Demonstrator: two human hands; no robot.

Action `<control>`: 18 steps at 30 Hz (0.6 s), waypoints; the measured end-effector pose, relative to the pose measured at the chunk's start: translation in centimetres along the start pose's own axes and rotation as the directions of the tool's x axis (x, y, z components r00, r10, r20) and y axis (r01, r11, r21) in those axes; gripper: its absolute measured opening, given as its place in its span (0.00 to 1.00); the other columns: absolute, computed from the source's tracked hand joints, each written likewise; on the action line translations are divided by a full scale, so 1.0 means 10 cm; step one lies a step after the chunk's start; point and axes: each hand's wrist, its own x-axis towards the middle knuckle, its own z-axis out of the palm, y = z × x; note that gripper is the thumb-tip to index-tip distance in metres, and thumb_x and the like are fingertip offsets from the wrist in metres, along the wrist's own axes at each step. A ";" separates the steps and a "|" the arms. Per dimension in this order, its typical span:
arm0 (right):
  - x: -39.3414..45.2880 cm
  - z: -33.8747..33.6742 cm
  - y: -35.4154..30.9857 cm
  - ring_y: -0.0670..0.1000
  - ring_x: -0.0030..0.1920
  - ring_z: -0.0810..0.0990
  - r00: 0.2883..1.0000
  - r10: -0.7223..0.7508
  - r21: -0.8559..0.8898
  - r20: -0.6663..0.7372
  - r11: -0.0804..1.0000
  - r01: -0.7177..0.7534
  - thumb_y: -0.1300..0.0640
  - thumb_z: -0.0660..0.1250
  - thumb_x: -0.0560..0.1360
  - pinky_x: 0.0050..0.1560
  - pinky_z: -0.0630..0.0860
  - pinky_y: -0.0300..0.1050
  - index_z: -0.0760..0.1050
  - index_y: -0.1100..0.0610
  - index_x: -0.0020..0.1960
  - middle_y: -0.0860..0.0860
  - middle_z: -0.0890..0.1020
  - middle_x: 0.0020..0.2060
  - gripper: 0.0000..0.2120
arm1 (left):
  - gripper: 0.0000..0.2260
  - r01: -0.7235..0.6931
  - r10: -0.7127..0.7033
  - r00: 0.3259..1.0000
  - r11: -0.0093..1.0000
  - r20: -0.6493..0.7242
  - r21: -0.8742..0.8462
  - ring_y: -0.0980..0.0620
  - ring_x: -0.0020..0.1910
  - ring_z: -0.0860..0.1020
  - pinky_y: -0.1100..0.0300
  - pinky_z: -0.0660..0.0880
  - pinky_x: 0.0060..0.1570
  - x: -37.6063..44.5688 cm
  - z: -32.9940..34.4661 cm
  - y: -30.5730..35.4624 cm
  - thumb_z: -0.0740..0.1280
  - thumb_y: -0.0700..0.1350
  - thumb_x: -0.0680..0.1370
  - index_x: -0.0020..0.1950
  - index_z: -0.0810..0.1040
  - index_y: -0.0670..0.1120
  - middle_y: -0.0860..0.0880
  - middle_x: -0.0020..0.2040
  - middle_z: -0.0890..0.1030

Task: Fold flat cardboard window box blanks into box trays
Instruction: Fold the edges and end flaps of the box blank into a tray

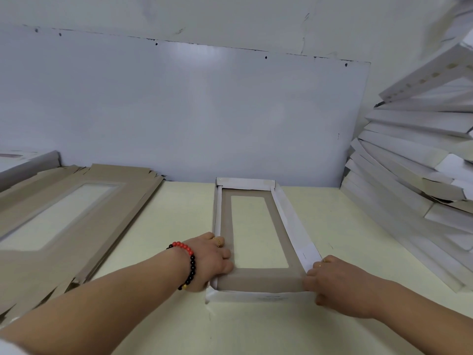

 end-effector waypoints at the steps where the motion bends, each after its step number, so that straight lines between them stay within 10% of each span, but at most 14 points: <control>1: 0.00 0.00 0.00 0.53 0.56 0.72 1.000 0.000 -0.003 0.002 1.000 0.000 0.54 0.57 0.78 0.59 0.63 0.45 0.71 0.52 0.59 0.50 0.76 0.53 0.11 | 0.18 -0.015 0.015 1.000 1.000 -0.014 -0.018 0.46 0.63 0.65 0.53 0.62 0.66 -0.01 0.01 0.01 0.64 0.45 0.75 0.65 0.69 0.51 0.50 0.59 0.72; 18: -0.01 -0.02 -0.01 0.52 0.56 0.71 1.000 -0.003 -0.010 0.018 1.000 0.003 0.53 0.56 0.79 0.60 0.63 0.44 0.71 0.51 0.59 0.50 0.76 0.53 0.11 | 0.10 -0.175 0.166 0.978 0.982 -0.126 -0.068 0.46 0.55 0.67 0.53 0.68 0.56 -0.10 0.06 0.07 0.65 0.38 0.72 0.52 0.74 0.48 0.49 0.51 0.73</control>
